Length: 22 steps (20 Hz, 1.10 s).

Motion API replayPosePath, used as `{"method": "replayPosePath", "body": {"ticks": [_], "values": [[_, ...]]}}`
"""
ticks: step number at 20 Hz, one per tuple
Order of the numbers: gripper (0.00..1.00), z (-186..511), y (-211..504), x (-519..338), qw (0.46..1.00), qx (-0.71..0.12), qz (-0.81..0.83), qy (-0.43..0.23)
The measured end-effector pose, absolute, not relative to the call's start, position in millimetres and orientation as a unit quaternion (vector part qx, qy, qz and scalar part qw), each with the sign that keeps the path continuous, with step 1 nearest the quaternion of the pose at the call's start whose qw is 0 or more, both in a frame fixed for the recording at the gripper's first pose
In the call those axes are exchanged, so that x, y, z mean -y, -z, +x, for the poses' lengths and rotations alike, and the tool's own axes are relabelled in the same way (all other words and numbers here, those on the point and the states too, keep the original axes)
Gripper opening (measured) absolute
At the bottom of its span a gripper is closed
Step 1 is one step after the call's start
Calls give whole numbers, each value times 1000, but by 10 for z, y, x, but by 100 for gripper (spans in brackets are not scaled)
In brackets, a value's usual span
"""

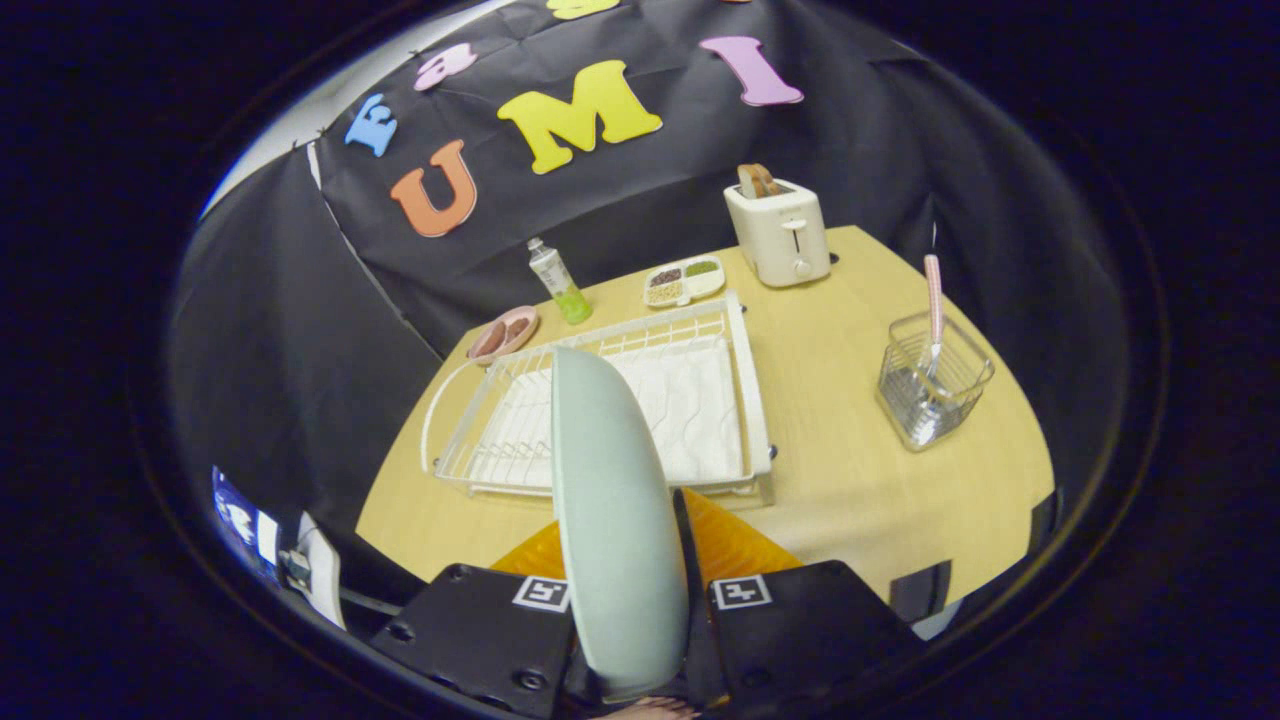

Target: Take the plate from the dish rack, then take the spoon from the basket and place it into the plate.

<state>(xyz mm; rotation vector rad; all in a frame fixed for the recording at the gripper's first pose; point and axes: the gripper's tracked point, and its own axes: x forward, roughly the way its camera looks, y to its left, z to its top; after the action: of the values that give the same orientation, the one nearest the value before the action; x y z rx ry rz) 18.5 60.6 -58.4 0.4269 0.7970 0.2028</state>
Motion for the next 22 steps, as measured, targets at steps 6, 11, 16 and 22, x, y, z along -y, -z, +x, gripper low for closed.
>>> {"method": "replayPosePath", "body": {"ticks": [6, 11, 16, 22], "values": [[36, -15, 1169, -519, 865, -400, 293, -72], [37, -133, 1575, -592, 812, -438, 381, -67], [38, -55, 1668, -672, 805, -442, 388, -78], [55, 6, 1747, -763, 796, -453, 392, -84]]}}
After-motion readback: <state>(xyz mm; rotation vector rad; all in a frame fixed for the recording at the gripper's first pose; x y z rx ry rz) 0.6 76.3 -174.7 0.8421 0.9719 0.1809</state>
